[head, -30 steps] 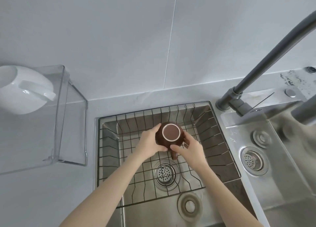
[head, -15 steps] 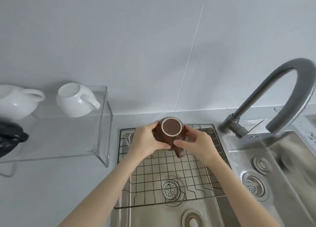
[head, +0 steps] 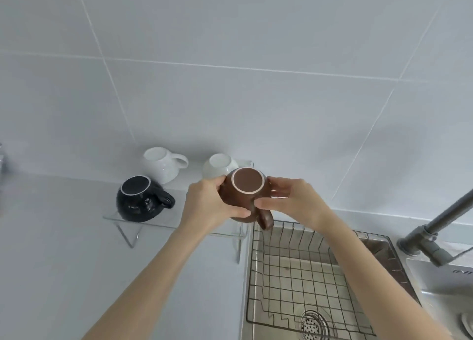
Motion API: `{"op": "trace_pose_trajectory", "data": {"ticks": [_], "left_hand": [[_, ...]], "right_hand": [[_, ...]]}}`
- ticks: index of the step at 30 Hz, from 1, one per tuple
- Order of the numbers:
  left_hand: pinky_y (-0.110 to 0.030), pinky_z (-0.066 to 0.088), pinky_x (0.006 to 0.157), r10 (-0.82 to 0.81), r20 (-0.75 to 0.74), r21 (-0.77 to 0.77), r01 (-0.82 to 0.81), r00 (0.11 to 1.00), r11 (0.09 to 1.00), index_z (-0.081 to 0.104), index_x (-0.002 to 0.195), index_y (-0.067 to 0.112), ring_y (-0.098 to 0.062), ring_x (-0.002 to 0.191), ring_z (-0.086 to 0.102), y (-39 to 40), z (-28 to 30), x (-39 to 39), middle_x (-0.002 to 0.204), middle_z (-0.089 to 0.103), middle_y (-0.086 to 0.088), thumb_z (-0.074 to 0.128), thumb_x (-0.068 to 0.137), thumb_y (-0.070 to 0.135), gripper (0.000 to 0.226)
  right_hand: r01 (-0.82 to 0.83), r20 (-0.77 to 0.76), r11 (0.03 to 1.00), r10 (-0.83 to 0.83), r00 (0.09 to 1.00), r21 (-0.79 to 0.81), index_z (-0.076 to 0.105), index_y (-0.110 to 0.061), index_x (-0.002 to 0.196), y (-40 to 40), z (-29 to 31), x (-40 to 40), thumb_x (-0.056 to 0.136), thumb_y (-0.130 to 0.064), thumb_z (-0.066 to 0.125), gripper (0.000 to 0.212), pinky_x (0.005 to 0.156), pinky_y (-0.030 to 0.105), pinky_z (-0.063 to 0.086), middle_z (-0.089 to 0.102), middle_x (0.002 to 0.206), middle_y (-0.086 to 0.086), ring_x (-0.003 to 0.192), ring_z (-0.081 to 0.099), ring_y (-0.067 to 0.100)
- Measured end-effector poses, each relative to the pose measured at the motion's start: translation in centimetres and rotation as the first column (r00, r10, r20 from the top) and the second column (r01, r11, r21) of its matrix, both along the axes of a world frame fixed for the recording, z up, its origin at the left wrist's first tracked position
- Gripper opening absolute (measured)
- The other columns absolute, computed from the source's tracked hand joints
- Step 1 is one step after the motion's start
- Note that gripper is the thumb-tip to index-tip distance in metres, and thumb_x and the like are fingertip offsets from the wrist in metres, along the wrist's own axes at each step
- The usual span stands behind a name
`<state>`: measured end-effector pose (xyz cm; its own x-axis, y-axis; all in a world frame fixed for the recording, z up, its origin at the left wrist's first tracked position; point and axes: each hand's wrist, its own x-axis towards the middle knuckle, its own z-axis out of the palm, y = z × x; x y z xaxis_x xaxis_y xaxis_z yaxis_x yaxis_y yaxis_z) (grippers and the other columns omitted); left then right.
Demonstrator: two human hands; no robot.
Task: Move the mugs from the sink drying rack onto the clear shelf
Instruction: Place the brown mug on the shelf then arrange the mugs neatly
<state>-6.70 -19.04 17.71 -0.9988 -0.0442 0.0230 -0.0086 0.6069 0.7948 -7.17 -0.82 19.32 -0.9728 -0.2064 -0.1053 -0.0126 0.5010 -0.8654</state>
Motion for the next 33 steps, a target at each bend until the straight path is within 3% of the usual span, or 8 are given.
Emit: {"op": "trace_pose_trajectory", "data": {"ticks": [3,11,21,27,33], "left_hand": [[-0.040,0.056,0.080,0.030,0.025,-0.008,-0.030,0.999,1.000,0.068,0.097,0.025,-0.017,0.084,0.069,-2.5,-0.6,-0.3,0.085,0.076,0.003,0.075,0.026,0.046,0.074],[-0.030,0.053,0.072,0.067,0.082,-0.017,-0.066,0.994,0.998,0.069,0.089,0.021,-0.017,0.079,0.067,-5.8,-2.9,-1.6,0.078,0.074,0.002,0.086,0.040,0.035,0.053],[-0.034,0.054,0.075,0.066,0.114,-0.007,-0.066,0.991,0.998,0.068,0.086,0.017,-0.019,0.079,0.067,-6.9,-4.7,-2.4,0.079,0.074,-0.001,0.087,0.041,0.032,0.051],[-0.039,0.055,0.077,0.070,0.120,0.004,-0.071,0.990,0.997,0.068,0.088,0.019,-0.019,0.080,0.068,-6.9,-5.2,-2.0,0.079,0.074,0.000,0.084,0.035,0.040,0.059],[-0.038,0.053,0.083,0.039,0.123,-0.031,-0.035,0.992,0.999,0.065,0.099,0.019,-0.021,0.093,0.066,-7.0,-5.2,-1.9,0.091,0.074,-0.001,0.085,0.043,0.037,0.062]], "right_hand": [[-0.052,0.024,0.999,0.052,0.998,-0.002,0.067,-0.022,0.098,-2.5,-0.7,-1.0,0.066,-0.026,0.076,0.034,0.094,0.029,0.049,0.073,0.101,-0.003,0.099,0.064,0.008],[-0.082,0.113,0.997,0.083,0.990,-0.016,0.069,-0.019,0.096,-6.1,-2.9,-3.4,0.063,-0.025,0.077,0.034,0.094,0.028,0.048,0.074,0.101,0.001,0.096,0.067,0.007],[-0.064,0.152,0.997,0.069,0.986,-0.035,0.068,-0.017,0.098,-7.1,-4.4,-4.3,0.064,-0.022,0.079,0.036,0.095,0.027,0.047,0.074,0.103,0.002,0.099,0.066,0.009],[-0.060,0.151,0.997,0.066,0.986,-0.043,0.067,-0.015,0.099,-7.3,-5.1,-4.2,0.064,-0.019,0.079,0.037,0.100,0.036,0.047,0.073,0.105,0.006,0.102,0.065,0.014],[-0.006,0.209,0.996,0.026,0.978,-0.092,0.051,-0.014,0.125,-7.2,-5.9,-4.0,0.057,-0.031,0.081,0.076,0.105,0.042,0.043,0.066,0.117,0.003,0.108,0.061,0.015]]}}
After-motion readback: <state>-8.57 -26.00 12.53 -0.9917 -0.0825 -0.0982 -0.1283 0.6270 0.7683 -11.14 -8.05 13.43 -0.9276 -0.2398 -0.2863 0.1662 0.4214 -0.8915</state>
